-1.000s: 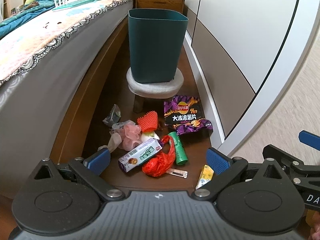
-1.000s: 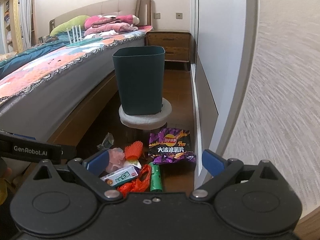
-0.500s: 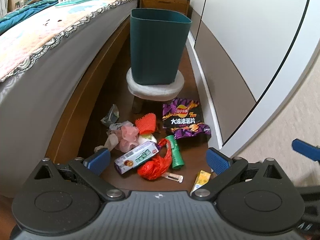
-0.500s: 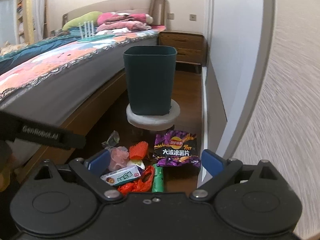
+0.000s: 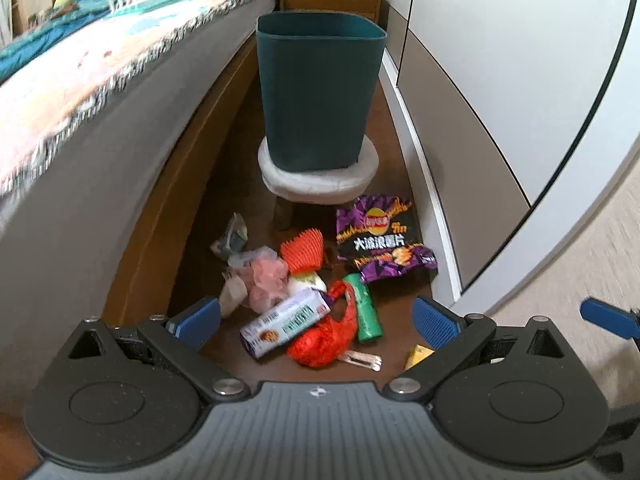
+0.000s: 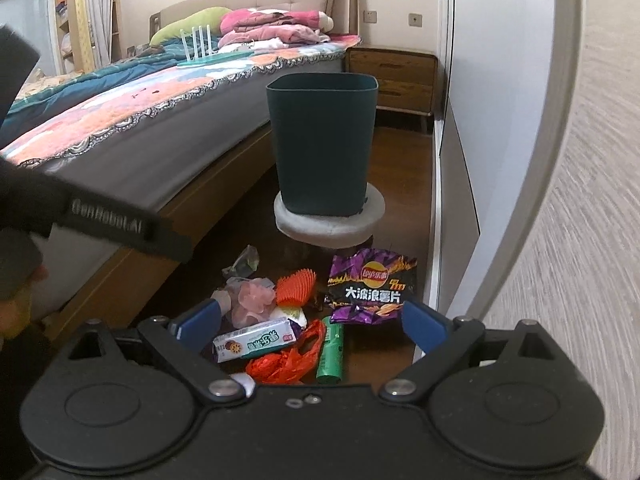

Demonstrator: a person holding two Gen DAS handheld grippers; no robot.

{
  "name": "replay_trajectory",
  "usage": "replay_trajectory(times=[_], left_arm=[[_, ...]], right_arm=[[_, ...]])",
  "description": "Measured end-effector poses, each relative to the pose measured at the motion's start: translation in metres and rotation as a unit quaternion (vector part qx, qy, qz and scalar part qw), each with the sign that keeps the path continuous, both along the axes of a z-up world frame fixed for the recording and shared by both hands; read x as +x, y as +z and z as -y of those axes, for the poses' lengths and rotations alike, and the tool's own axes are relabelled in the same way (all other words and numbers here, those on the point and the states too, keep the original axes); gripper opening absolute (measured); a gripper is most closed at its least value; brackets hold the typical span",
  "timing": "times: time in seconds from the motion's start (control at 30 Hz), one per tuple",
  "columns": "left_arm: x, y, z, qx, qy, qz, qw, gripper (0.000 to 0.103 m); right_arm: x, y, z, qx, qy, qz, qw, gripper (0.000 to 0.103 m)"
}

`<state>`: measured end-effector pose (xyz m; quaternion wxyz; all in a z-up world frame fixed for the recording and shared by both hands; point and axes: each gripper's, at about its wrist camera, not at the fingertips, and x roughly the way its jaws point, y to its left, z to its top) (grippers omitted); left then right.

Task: Collect trash
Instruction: 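Grasp the white-green biscuit box with left tool while right tool grasps yellow juice carton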

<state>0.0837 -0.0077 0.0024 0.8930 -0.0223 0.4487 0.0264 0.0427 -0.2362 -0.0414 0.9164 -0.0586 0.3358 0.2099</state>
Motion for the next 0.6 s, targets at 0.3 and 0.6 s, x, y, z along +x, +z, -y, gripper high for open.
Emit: replay_trajectory(times=[0.3, 0.6], left_arm=[[0.067, 0.019, -0.014, 0.069, -0.096, 0.023, 0.9927, 0.103], [0.135, -0.107, -0.019, 0.088, -0.226, -0.051, 0.9688, 0.103]], right_arm=[[0.013, -0.014, -0.001, 0.001, -0.023, -0.033, 0.999, 0.097], [0.046, -0.080, -0.012, -0.038, -0.104, -0.082, 0.990, 0.095]])
